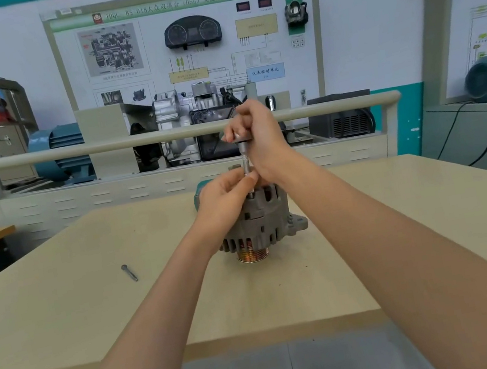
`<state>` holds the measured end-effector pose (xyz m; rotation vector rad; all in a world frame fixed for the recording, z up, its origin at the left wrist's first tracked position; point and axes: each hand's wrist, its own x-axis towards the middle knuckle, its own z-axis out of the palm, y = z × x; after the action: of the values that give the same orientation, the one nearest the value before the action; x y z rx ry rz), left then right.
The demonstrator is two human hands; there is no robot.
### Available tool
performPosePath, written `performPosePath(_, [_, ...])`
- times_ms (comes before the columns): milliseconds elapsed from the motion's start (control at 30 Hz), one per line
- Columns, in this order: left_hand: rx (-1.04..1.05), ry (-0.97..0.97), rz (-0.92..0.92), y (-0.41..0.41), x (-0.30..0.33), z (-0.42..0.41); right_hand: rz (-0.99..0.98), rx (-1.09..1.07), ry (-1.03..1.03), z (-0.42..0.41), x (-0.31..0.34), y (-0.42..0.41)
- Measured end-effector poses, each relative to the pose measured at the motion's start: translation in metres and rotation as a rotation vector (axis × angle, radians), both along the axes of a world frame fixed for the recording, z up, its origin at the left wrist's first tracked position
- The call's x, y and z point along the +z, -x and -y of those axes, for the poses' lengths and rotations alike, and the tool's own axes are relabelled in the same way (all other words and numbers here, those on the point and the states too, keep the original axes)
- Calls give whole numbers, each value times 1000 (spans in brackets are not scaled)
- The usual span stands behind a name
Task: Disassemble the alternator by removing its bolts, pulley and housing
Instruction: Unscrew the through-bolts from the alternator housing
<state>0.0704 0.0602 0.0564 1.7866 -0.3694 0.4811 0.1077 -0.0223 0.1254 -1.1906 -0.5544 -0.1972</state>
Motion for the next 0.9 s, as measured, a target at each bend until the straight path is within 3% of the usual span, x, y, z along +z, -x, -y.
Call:
performPosePath(67, [-15,13,3,1,1,-1,-9,0,-53,-2,-1,1])
performPosePath(100, [-12,15,-1,2,1,-1,45,-120,14,-6,-5,4])
performPosePath(233, [117,16,-24,-1,-2,-3,572,-959,530,-26,-34,16])
performPosePath(300, [129,87,-53,-1,-1,-2,617,-1240,787,-33,-37,17])
performPosePath(333, [127,95,-51,-1,0,-2,600,-1249,864,-34,-35,16])
performPosePath(400, [121,43,-45,-2,0,0,571,-1135,811,-32,-29,15])
performPosePath(500, [137,-44,-39,-1,1,2,461,-813,445,-23,-18,13])
performPosePath(633, [33,-7,-52,-2,0,1,44,-96,-13,-10,1,6])
performPosePath(700, [0,29,-38,-2,0,0,-99,122,-200,-6,6,4])
performPosePath(733, [1,39,-33,-2,0,-1,-108,129,-222,-8,5,4])
performPosePath(800, [18,35,-36,1,1,-1,-4,-63,-107,-14,-1,7])
performPosePath(900, [112,-5,-43,1,0,-1,399,-661,357,-23,-23,15])
